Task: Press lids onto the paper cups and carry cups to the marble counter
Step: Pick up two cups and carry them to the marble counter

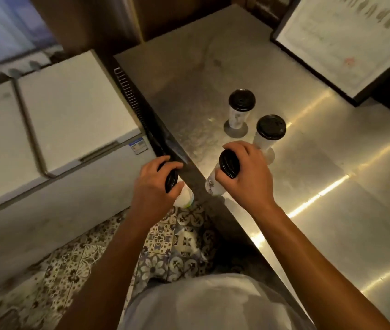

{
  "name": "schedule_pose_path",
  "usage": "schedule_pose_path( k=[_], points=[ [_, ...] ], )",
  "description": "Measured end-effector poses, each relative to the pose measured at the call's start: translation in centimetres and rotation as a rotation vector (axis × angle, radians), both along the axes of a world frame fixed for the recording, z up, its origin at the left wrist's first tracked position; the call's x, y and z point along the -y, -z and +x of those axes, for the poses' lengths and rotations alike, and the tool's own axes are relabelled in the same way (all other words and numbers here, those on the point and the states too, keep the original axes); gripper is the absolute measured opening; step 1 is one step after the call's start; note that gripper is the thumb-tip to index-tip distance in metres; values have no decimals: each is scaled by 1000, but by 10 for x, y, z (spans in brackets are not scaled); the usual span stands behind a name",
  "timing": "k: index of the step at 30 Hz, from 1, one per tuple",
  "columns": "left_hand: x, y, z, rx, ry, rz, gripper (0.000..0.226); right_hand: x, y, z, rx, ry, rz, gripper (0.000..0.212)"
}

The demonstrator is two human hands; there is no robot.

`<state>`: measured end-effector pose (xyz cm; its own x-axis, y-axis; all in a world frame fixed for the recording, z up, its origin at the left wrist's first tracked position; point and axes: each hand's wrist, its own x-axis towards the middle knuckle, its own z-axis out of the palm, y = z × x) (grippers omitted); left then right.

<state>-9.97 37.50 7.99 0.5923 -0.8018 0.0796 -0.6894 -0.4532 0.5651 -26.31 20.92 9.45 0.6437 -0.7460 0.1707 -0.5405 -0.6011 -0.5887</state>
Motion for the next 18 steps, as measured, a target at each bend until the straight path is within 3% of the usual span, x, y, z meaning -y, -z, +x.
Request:
schedule_pose_path(
  k=[5, 11, 18],
  points=[
    [-111, -8, 45, 29, -127, -27, 47, -82, -2, 74, -10, -177, 31, 54],
    [-261, -20, 94, 29, -423, -10, 47, -210, -8, 159, 39, -422, 69, 57],
    [-405, -34, 106, 25, -723, -49, 43, -335, -6, 232, 44, -704, 115, 57]
  ],
)
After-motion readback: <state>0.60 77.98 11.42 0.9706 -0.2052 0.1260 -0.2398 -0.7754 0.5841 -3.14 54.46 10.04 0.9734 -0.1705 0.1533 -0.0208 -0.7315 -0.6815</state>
